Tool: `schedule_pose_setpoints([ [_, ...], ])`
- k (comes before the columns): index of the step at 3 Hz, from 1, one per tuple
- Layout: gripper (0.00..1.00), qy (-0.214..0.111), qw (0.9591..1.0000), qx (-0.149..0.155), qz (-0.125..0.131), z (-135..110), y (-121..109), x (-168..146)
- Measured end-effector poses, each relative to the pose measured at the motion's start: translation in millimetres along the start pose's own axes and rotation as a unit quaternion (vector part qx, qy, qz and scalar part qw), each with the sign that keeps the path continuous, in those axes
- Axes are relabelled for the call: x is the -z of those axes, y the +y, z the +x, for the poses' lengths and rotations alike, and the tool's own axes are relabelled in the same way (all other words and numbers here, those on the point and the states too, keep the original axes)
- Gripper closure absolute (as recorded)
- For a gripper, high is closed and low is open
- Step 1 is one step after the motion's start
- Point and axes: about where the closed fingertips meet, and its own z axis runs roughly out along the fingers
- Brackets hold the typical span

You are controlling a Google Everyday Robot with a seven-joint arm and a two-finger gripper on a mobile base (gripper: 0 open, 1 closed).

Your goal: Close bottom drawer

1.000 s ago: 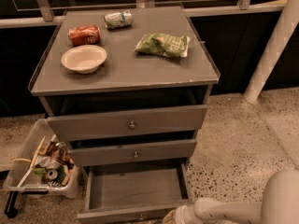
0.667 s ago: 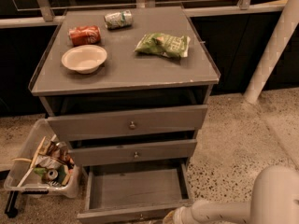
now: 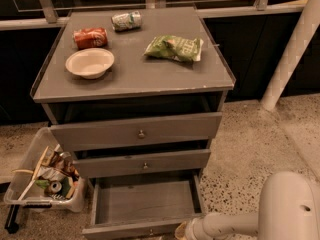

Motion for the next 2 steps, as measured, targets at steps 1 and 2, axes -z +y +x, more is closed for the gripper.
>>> schedule_pose_setpoints([
  [1,0.59,0.0,1.0,0.0,0.0,0.0,0.0,0.0],
  [2,0.36,0.0,1.0,0.0,0.0,0.0,0.0,0.0],
])
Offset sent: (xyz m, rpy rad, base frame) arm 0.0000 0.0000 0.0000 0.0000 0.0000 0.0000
